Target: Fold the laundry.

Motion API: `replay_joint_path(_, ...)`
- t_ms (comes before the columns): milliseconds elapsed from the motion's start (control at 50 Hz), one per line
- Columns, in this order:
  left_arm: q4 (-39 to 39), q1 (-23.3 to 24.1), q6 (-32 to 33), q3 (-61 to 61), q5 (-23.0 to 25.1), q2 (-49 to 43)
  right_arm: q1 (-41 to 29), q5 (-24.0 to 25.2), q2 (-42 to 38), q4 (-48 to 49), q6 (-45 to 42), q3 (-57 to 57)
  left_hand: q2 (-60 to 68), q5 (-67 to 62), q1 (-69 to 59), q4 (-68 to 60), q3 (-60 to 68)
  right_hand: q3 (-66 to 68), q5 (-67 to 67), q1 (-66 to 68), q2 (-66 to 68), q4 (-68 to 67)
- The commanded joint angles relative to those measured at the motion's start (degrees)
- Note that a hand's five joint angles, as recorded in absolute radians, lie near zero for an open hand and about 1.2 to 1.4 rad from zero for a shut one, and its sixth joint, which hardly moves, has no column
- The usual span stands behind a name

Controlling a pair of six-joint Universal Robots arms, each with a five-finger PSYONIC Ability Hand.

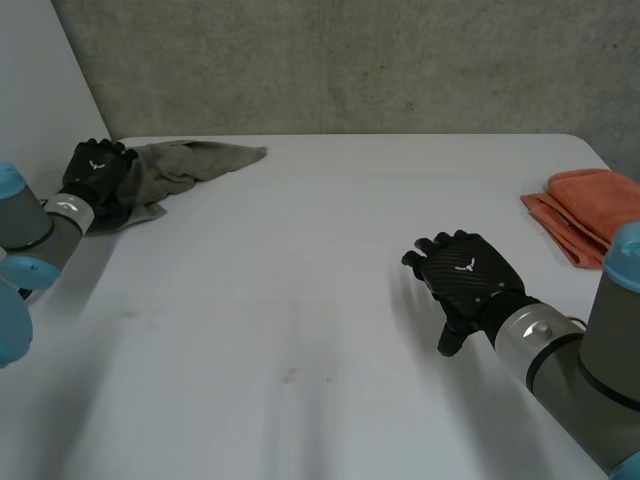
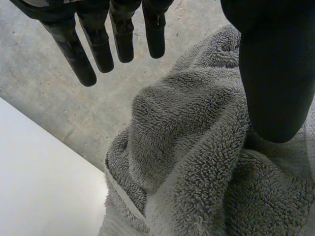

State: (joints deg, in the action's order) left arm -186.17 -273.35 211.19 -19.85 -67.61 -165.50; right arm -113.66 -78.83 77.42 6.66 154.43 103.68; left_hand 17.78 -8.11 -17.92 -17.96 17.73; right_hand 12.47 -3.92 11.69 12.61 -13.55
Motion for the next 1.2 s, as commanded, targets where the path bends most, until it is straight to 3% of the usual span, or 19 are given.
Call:
replay_joint_path(20,-0.07,0.10,0.01,1.66,1.52,-1.76,1.68,-0.01,1.59,0.37,0.00,1.70,28.04,-27.71,-27.90,-27.85,28.09,-2.47,3.92,-1.69,-2.61,3.55)
replay_joint_path(60,-0.16,0.18,-0.08,1.48,1.43,-1.76,2.12,0.16,2.12,0.37,0.00,2.23,43.16,-42.83,-43.02,-42.97,43.20,-2.47,3.92,-1.69,-2.61,3.55)
replay_joint_path(80,-0.60,0.36,-0.08,1.31,1.17,-1.67,2.21,0.17,2.29,0.37,0.00,2.32,60.72,-60.39,-60.58,-60.54,60.77,-2.47,3.92,-1.69,-2.61,3.55)
replay_joint_path(100,-1.04,0.53,-0.08,1.22,0.99,-1.58,2.30,0.25,2.38,0.37,0.00,2.41,62.21,-61.88,-62.07,-62.02,62.26,-2.47,3.92,-1.69,-2.61,3.55)
replay_joint_path(240,-8.41,2.82,0.09,-8.15,-3.84,5.42,3.00,1.04,4.14,0.37,0.00,3.37,62.22,-61.89,-62.08,-62.04,62.27,-2.47,3.92,-1.69,-2.61,3.55)
replay_joint_path(420,-14.31,5.28,-0.96,-31.37,-0.86,25.04,4.06,2.71,6.78,0.37,0.00,4.34,62.22,-61.89,-62.08,-62.04,62.27,-2.47,3.92,-1.69,-2.61,3.55)
replay_joint_path(540,-22.22,4.67,-1.84,-31.75,-0.50,24.45,6.87,5.35,7.04,0.28,0.09,4.87,61.91,-61.58,-61.77,-61.73,61.96,-2.47,3.92,-1.69,-2.61,3.55)
replay_joint_path(600,-20.12,4.05,-1.66,-29.03,0.02,21.37,7.31,6.23,7.04,0.28,0.00,5.48,38.95,-38.62,-38.81,-38.76,38.99,-2.47,3.92,-1.69,-2.61,3.55)
replay_joint_path(640,-17.05,2.91,-1.49,-24.55,-0.24,17.59,7.40,6.23,7.04,0.28,0.00,5.75,7.53,-7.20,-7.39,-7.35,7.58,-2.47,3.92,-1.69,-2.61,3.55)
replay_joint_path(680,-13.81,2.29,-0.44,-20.08,-0.50,14.00,7.49,6.32,7.04,0.37,0.00,5.92,-7.78,8.11,7.92,7.96,-7.73,-2.47,3.92,-1.69,-2.61,3.55)
replay_joint_path(920,-12.20,1.94,16.26,-9.78,0.90,3.35,8.37,6.49,6.95,0.37,0.09,6.10,-5.89,6.22,6.03,6.08,-5.85,-2.47,3.92,-1.69,-2.61,3.55)
replay_joint_path(1200,-12.20,1.85,17.32,-1.68,4.06,-3.42,9.51,6.49,6.69,0.90,0.09,6.10,4.71,-4.37,-4.56,-4.52,4.75,-2.47,3.92,-1.69,-2.61,3.55)
